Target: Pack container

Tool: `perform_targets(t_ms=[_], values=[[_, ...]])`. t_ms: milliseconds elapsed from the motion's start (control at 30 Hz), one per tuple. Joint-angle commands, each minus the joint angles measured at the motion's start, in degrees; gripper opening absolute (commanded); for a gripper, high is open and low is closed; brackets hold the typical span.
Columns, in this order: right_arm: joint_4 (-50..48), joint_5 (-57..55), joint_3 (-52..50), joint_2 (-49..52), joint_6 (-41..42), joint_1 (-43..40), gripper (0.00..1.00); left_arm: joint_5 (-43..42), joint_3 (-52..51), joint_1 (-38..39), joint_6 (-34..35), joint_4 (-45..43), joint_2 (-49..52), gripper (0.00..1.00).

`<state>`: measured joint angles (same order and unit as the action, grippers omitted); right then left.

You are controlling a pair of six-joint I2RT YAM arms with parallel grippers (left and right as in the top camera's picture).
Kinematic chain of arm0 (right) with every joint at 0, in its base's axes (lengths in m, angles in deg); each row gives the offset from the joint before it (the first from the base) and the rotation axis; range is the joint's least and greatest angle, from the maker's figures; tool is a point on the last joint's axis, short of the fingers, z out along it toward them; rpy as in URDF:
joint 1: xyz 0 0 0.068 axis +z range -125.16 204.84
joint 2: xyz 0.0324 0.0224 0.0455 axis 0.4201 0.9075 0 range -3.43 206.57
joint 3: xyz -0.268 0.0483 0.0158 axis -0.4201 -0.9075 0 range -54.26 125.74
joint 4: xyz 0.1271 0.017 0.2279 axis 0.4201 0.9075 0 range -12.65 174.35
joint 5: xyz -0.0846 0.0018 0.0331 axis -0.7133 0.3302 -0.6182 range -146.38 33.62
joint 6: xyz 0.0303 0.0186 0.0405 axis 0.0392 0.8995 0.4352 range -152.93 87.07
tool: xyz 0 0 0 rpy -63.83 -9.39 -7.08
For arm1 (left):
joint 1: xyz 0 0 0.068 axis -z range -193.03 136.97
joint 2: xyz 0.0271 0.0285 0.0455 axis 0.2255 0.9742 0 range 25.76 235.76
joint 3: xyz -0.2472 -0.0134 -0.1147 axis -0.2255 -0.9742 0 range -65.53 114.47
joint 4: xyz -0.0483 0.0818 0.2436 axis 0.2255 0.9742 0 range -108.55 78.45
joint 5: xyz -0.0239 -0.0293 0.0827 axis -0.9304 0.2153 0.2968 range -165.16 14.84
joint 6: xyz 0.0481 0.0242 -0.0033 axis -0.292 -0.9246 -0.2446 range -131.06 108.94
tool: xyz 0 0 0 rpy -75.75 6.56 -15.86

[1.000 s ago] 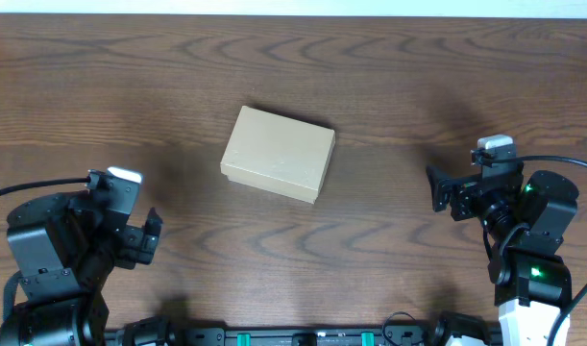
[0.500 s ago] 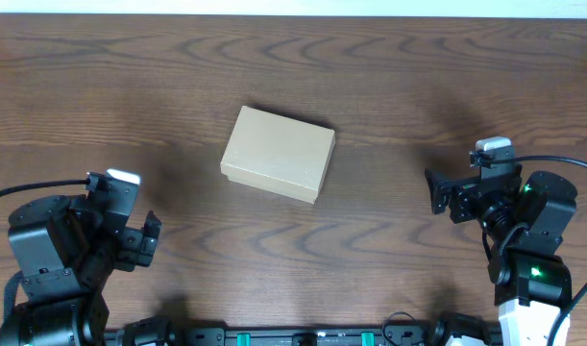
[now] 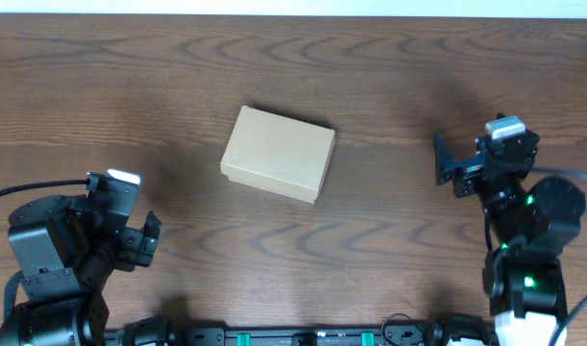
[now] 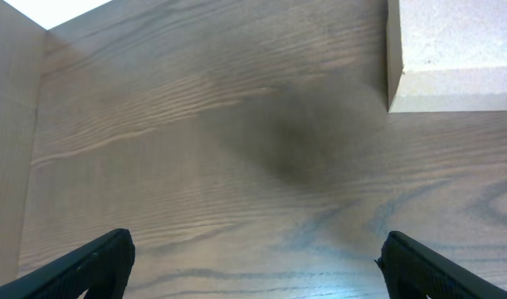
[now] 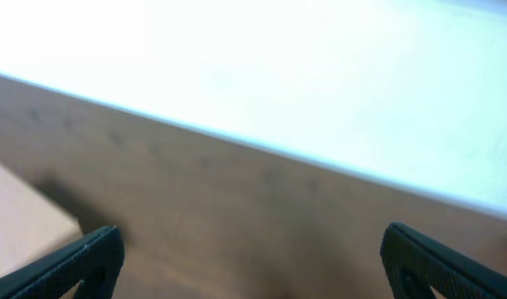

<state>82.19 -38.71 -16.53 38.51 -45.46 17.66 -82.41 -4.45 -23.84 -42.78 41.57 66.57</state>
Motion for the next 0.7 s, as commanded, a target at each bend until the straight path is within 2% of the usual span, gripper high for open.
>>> perform_targets(t_ms=[0, 167, 333, 667], values=[[-0.57, -8.31, -0.09, -4.35, -0.11, 3.48, 0.99, 0.35, 0.04, -0.09, 0.42, 0.09, 0.15, 0.95], [1.97, -8.87, -1.09, -11.63, -6.4, 7.41, 0.99, 0.35, 0.04, -0.09, 0.42, 0.09, 0.15, 0.95], [4.66, -8.44, -7.06, -20.5, -5.49, 7.65, 0.99, 0.35, 0.04, -0.09, 0.42, 0.11, 0.15, 0.95], [2.86, -9.84, -22.14, -33.73, -4.9, 7.58, 0.99, 0.35, 0.04, -0.09, 0.44, 0.09, 0.15, 0.95]])
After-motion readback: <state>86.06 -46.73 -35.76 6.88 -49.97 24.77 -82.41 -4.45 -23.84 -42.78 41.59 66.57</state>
